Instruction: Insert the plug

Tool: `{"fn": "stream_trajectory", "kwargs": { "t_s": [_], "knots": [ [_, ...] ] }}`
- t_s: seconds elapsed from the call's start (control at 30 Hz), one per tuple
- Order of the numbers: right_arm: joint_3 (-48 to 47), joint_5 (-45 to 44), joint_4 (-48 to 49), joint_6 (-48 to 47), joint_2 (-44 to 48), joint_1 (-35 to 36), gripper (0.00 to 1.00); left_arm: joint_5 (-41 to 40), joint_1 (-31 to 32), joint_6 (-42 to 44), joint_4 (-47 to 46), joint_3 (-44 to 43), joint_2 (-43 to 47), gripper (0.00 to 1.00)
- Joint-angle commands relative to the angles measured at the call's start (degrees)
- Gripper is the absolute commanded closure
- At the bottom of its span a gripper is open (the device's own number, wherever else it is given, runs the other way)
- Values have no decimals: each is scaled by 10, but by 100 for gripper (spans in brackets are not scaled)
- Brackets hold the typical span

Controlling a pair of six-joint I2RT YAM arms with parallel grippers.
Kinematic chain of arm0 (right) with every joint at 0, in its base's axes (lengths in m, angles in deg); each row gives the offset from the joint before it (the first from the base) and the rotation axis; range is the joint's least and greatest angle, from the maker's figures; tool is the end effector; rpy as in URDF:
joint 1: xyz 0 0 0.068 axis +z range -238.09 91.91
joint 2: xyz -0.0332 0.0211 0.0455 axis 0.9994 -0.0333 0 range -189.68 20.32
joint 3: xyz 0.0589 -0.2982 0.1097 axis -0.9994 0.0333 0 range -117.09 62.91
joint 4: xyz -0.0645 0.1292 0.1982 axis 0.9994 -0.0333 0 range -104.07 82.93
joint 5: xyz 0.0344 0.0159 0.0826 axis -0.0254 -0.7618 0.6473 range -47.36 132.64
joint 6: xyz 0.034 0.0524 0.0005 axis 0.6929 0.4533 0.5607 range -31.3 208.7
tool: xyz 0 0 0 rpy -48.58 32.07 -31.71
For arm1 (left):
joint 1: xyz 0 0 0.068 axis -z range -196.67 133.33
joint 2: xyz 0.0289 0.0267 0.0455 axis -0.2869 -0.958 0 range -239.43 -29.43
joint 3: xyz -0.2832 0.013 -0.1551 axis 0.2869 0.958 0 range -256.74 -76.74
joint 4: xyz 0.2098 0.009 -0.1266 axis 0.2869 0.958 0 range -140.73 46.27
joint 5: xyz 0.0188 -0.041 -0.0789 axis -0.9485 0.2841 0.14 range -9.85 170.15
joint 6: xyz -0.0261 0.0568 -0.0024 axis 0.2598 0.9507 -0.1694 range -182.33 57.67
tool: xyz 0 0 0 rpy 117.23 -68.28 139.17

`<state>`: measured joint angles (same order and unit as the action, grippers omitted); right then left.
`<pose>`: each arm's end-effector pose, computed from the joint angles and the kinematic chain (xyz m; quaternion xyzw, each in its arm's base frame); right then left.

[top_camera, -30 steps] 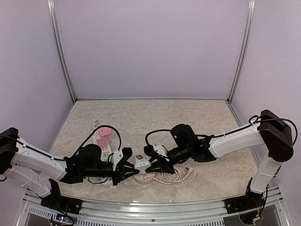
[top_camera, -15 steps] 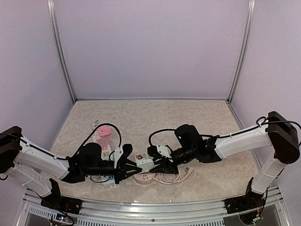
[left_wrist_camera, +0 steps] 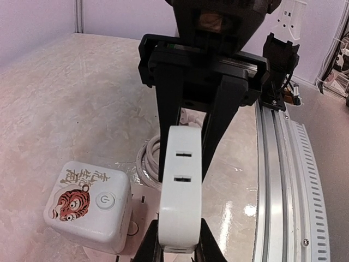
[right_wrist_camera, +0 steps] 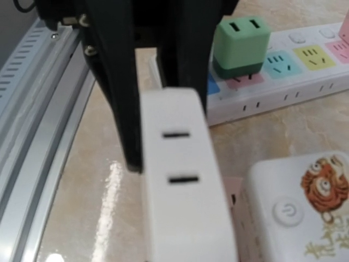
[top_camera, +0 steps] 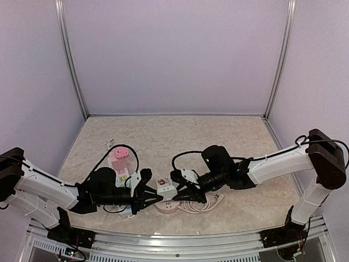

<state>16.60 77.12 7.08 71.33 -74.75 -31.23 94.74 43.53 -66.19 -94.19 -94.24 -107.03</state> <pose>0.1613 0.2963 0.2321 -0.6202 0.5912 0.3969 0.3291 0.1052 -0.2079 0.2201 0.4425 0.6655 -0.4006 0.4482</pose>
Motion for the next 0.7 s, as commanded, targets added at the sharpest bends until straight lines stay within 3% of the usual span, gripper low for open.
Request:
{"fn": "stream_trajectory", "kwargs": {
  "t_s": [0.0, 0.07, 0.17, 0.27, 0.47, 0.57, 0.67],
  "knots": [
    [-7, -17, 13, -18, -8, -9, 81, -14, -2, -17, 14, 10, 3, 100],
    [-7, -19, 16, -18, -5, -10, 80, -11, -2, -14, 11, 13, 0, 100],
    [-7, -17, 6, -23, -3, -13, 67, -4, -2, -12, 12, 16, -1, 100],
    [-7, -14, -8, -22, 0, -16, 62, -3, -2, -11, 12, 16, -3, 100],
    [4, -8, 0, -19, 9, -17, 68, -2, 1, -10, 6, 12, -16, 100],
    [4, 6, 6, -15, 10, -16, 66, -3, 5, -9, 6, 9, -22, 100],
    [8, 17, 13, -9, 13, -16, 72, -10, 7, -12, 6, 5, -28, 100]
  ]
}}
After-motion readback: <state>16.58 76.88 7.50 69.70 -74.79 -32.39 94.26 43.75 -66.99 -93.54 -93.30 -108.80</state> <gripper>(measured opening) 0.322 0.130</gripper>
